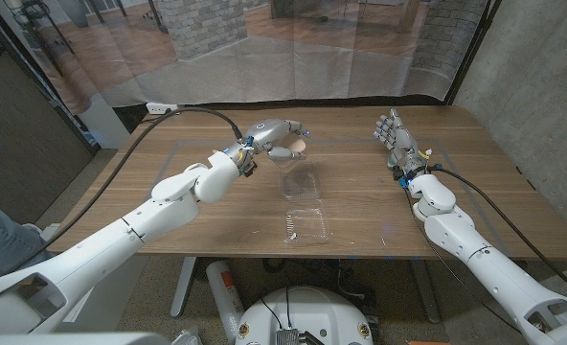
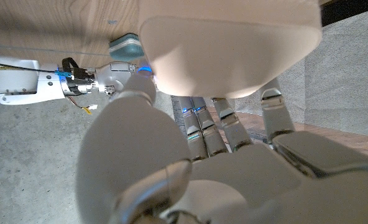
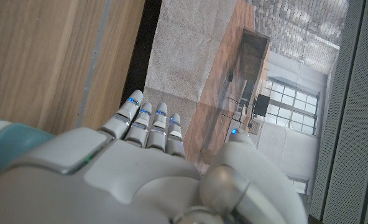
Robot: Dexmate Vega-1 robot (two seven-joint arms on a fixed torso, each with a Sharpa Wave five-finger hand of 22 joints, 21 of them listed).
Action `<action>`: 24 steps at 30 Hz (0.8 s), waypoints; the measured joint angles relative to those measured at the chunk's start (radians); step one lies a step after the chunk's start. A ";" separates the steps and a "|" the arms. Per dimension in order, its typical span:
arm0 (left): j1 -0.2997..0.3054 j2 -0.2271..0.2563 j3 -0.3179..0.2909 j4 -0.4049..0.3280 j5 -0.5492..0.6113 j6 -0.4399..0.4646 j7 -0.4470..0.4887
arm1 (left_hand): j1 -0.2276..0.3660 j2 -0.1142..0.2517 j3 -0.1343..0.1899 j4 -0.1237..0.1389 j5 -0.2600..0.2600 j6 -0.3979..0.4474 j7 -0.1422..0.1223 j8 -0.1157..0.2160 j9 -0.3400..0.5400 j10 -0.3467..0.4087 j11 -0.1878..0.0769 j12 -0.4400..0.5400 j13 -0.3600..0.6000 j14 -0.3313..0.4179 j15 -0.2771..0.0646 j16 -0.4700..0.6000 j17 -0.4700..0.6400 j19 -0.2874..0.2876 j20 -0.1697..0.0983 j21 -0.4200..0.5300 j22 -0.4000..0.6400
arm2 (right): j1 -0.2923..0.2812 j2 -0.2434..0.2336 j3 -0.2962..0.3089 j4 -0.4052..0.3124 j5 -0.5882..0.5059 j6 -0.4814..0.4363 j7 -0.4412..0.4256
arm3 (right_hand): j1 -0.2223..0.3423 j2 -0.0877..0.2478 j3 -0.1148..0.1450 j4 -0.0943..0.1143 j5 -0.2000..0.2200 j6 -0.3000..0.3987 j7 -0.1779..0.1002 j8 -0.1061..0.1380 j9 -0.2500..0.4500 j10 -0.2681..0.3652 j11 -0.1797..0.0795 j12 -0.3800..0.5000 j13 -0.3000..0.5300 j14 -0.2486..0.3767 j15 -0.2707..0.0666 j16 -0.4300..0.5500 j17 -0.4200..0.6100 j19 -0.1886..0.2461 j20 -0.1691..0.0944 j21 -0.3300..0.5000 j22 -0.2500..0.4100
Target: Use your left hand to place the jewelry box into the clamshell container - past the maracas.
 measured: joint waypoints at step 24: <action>-0.023 -0.040 0.043 0.057 0.033 -0.055 -0.003 | 0.000 0.000 0.024 0.001 -0.001 0.007 -0.007 0.005 -0.006 0.006 -0.006 -0.007 0.006 0.000 0.000 -0.013 0.005 0.000 0.000 0.011 -0.001 | -0.022 -0.001 0.008 -0.014 0.000 0.004 -0.019 | 0.000 0.000 0.000 0.000 0.000 0.000 0.000 0.000 0.000 0.000 0.000 0.000 0.000 0.000 0.000 0.000 0.000 0.009 0.002 -0.008 0.000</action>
